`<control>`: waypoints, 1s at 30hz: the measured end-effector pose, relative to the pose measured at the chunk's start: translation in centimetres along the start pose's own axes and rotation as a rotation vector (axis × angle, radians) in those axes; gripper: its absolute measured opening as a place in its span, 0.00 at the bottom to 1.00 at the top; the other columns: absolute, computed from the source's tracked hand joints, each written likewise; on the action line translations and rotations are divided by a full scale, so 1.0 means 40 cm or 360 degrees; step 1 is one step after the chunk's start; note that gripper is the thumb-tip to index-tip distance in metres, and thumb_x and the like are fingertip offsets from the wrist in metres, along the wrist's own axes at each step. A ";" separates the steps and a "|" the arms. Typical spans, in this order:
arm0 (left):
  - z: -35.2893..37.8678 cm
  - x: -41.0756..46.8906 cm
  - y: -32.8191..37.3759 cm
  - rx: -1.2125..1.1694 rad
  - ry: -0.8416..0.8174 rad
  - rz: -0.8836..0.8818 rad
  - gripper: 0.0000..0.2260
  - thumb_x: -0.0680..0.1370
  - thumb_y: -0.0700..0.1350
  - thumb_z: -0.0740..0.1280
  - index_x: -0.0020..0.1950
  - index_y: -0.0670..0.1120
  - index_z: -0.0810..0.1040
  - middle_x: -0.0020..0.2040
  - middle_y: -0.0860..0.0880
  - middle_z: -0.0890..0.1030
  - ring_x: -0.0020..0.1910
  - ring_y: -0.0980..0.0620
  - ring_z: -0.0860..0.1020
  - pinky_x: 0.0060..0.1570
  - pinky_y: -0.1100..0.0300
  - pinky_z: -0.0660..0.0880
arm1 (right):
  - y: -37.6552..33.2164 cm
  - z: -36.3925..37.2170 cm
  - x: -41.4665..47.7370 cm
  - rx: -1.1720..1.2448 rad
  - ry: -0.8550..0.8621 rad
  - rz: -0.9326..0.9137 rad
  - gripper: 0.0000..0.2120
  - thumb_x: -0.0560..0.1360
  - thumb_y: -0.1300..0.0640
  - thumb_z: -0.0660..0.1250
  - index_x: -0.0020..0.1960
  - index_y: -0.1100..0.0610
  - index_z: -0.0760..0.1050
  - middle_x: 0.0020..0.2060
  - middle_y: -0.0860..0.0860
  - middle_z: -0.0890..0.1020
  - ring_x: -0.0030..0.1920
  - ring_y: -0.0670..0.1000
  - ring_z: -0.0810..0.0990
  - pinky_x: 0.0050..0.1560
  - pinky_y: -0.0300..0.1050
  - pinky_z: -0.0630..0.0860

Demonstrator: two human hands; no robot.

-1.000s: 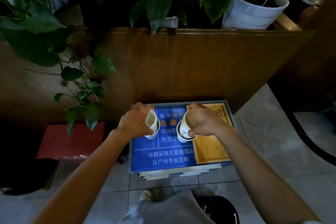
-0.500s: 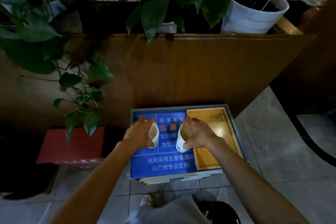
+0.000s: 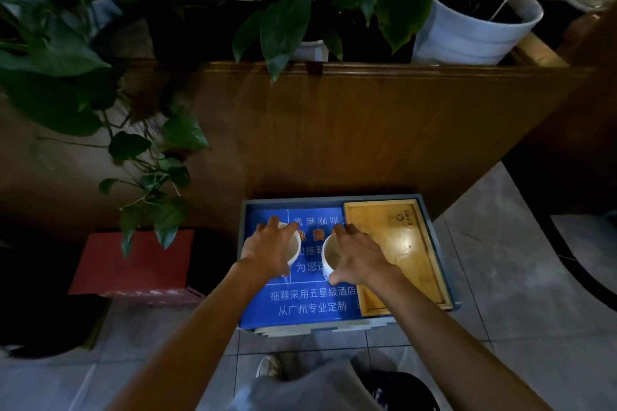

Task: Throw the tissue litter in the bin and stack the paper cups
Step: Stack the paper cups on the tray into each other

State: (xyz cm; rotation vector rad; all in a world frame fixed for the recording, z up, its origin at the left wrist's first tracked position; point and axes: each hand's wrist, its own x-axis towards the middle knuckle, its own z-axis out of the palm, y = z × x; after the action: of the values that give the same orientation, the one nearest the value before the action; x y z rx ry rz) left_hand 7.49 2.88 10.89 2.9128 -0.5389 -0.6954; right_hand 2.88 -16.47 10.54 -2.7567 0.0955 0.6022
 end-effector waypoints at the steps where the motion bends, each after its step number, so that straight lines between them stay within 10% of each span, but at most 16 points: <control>1: 0.002 -0.001 0.002 0.0003 0.0006 -0.0006 0.43 0.63 0.51 0.80 0.72 0.58 0.60 0.69 0.46 0.65 0.66 0.39 0.69 0.54 0.44 0.80 | 0.000 0.003 -0.002 0.0015 0.0000 0.0003 0.53 0.55 0.45 0.81 0.73 0.50 0.57 0.69 0.54 0.69 0.65 0.59 0.73 0.53 0.48 0.75; 30: 0.020 -0.036 -0.026 -0.0050 -0.0007 -0.0154 0.42 0.64 0.54 0.78 0.71 0.58 0.59 0.70 0.43 0.62 0.65 0.35 0.70 0.58 0.45 0.78 | -0.062 0.037 0.061 -0.0106 -0.0117 0.0024 0.52 0.59 0.46 0.80 0.75 0.47 0.54 0.72 0.57 0.63 0.71 0.64 0.63 0.59 0.55 0.74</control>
State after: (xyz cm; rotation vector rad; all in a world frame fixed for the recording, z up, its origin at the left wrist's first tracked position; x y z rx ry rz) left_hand 6.26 4.33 10.59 2.9245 -0.3859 -0.7156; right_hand 4.82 -13.64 8.97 -2.7965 0.0810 0.7229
